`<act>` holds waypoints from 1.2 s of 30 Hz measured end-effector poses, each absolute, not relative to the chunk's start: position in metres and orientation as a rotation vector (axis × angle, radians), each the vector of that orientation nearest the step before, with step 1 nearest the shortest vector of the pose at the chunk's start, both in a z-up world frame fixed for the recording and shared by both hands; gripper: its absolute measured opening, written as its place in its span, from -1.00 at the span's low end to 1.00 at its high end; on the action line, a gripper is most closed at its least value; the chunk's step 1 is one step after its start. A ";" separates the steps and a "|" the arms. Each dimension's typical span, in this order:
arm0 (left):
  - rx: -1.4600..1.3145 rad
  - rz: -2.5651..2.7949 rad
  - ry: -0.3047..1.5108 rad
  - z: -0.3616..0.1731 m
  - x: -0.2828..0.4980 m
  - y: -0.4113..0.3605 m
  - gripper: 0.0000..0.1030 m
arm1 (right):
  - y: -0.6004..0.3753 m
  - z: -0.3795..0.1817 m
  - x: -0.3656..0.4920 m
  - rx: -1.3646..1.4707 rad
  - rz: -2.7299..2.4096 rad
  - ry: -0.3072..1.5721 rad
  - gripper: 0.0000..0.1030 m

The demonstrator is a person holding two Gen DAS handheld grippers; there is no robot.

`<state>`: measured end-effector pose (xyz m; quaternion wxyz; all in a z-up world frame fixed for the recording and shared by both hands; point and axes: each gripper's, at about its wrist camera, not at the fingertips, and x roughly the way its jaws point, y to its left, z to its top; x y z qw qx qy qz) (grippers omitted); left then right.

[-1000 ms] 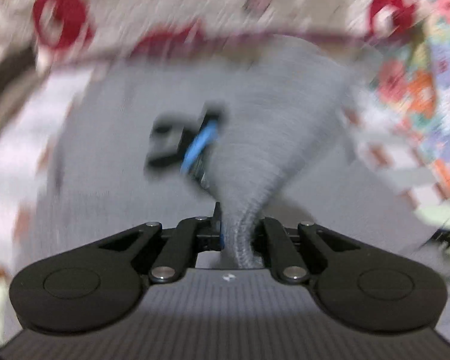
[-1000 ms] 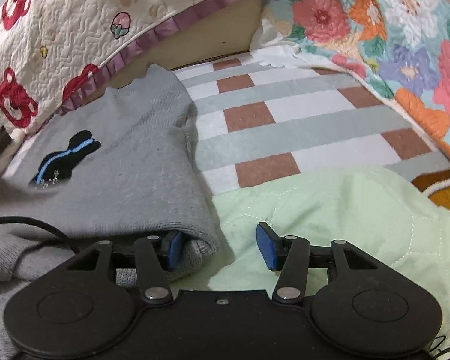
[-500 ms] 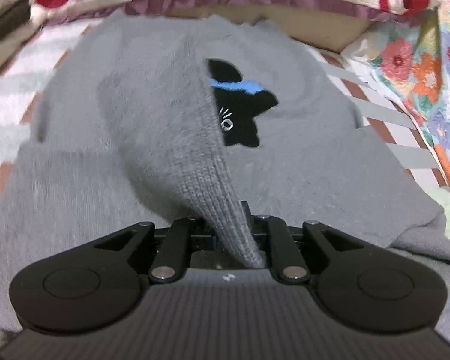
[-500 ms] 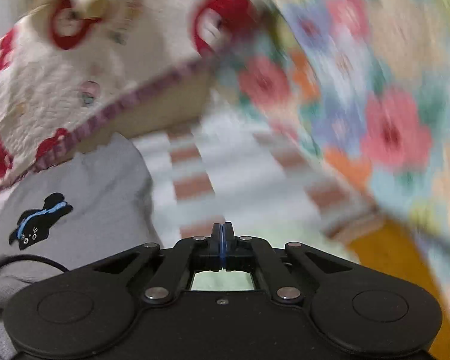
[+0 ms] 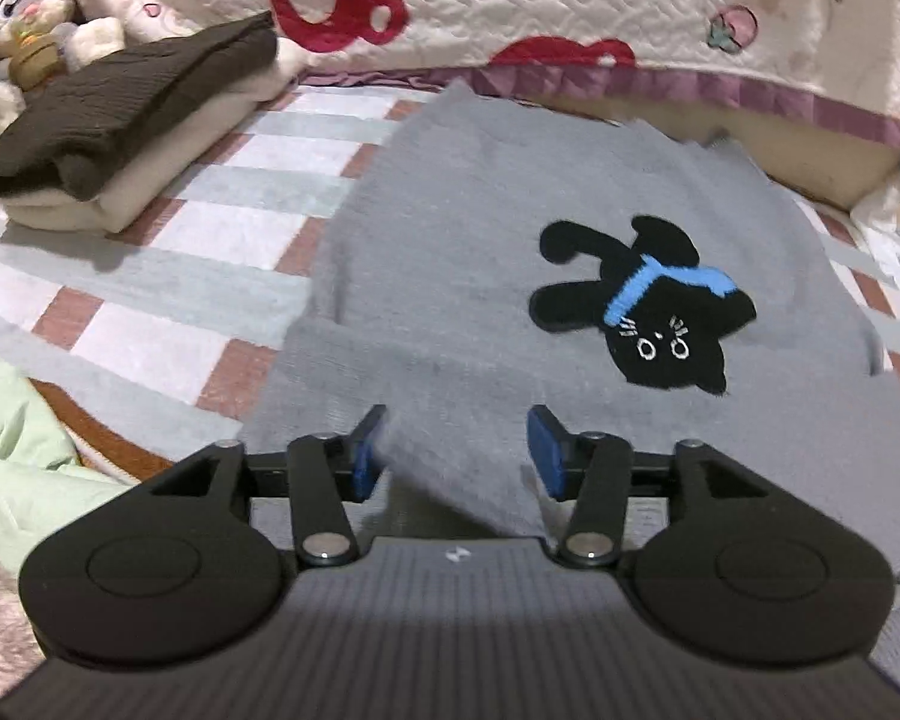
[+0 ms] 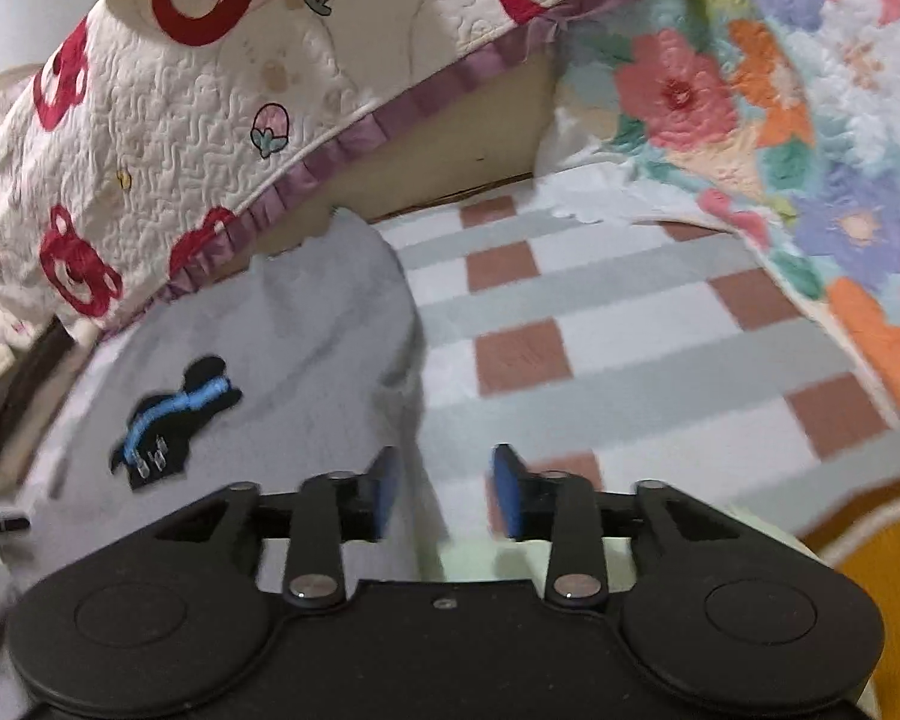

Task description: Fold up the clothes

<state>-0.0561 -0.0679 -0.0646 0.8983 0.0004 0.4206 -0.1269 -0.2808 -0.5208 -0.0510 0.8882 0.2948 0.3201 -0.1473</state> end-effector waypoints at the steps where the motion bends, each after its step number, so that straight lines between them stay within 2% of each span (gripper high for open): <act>1: -0.014 -0.276 0.880 -0.065 -0.054 -0.065 0.05 | -0.526 -0.051 -0.271 0.631 -0.286 0.669 0.05; 2: -0.021 -0.290 0.891 -0.067 -0.053 -0.065 0.05 | -0.531 -0.051 -0.262 0.652 -0.265 0.673 0.22; 3: -0.011 -0.294 0.895 -0.069 -0.054 -0.069 0.05 | -0.541 -0.059 -0.251 0.721 -0.245 0.682 0.25; 6: 0.041 -0.322 0.889 -0.074 -0.058 -0.083 0.05 | -0.559 -0.081 -0.221 0.817 -0.244 0.721 0.25; 14: 0.078 -0.337 0.901 -0.078 -0.058 -0.089 0.07 | -0.537 -0.125 -0.149 0.688 -0.244 0.876 0.30; 15: 0.072 -0.335 0.910 -0.079 -0.057 -0.087 0.07 | -0.535 -0.124 -0.148 0.662 -0.230 0.838 0.18; 17: 0.057 -0.332 0.916 -0.080 -0.056 -0.084 0.07 | -0.531 -0.116 -0.153 0.606 -0.229 0.771 -0.61; 18: 0.055 -0.333 0.918 -0.080 -0.055 -0.084 0.07 | -0.530 -0.110 -0.159 0.577 -0.241 0.740 -0.90; 21: 0.055 -0.335 0.928 -0.082 -0.055 -0.085 0.07 | -0.527 -0.091 -0.176 0.474 -0.302 0.650 -0.99; 22: 0.059 -0.337 0.932 -0.084 -0.056 -0.086 0.07 | -0.527 -0.091 -0.179 0.421 -0.352 0.663 -0.98; 25: 0.088 -0.344 0.953 -0.085 -0.054 -0.091 0.07 | -0.549 -0.109 -0.188 0.527 -0.348 0.747 -0.98; 27: 0.088 -0.379 0.963 -0.081 -0.049 -0.090 0.09 | -0.557 -0.107 -0.205 0.617 -0.313 0.713 -0.79; 28: 0.094 -0.402 0.966 -0.076 -0.044 -0.088 0.10 | -0.558 -0.105 -0.212 0.648 -0.293 0.706 -0.77; 29: 0.108 -0.410 0.958 -0.071 -0.038 -0.084 0.11 | -0.560 -0.102 -0.218 0.679 -0.274 0.700 -0.66; 30: 0.122 -0.419 0.950 -0.065 -0.033 -0.081 0.14 | -0.562 -0.100 -0.225 0.710 -0.253 0.693 -0.31; 32: 0.192 -0.412 0.925 -0.052 -0.017 -0.070 0.31 | -0.565 -0.095 -0.238 0.771 -0.213 0.680 0.01; 36: 0.340 -0.372 0.967 -0.049 0.013 -0.041 0.35 | -0.570 -0.094 -0.258 0.848 -0.168 0.725 0.01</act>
